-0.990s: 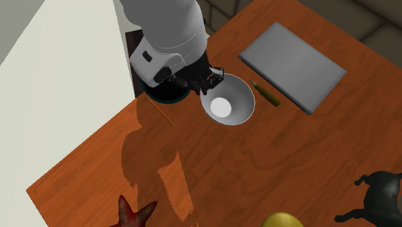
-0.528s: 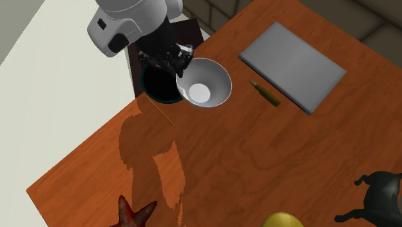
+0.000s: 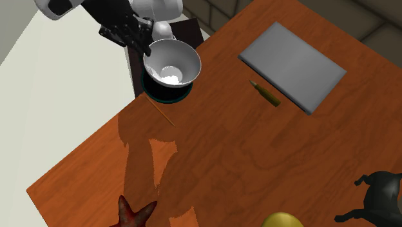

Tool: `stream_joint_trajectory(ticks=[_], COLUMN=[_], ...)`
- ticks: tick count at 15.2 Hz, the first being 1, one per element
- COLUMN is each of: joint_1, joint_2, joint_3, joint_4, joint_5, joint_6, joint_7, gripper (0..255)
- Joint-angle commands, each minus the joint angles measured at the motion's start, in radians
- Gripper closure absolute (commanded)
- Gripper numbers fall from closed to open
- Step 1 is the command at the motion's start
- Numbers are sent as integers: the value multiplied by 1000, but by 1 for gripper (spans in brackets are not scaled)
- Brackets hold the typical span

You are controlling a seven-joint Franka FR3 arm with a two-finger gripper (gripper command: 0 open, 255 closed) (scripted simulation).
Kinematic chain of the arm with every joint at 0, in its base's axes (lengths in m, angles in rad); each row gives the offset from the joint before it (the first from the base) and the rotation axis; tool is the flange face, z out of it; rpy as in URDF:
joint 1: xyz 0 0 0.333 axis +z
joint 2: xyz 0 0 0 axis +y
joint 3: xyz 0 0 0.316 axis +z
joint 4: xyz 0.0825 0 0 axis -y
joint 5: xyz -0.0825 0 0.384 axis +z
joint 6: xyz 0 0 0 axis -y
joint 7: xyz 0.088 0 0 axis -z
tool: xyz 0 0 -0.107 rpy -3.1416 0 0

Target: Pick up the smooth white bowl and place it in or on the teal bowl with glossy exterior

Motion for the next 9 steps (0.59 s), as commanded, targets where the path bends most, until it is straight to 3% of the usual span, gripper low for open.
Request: stream_joint_trajectory(ticks=[1,4,9], joint_1=[-12,-29,-34], joint_2=[-45,-90,-120], joint_3=[-29,-71,-71], joint_4=[-13,-19,-110], joint_5=[-18,-45,-50], joint_6=[-38,-84,-23], joint_7=[-33,-81,-89], gripper=[255,255,255])
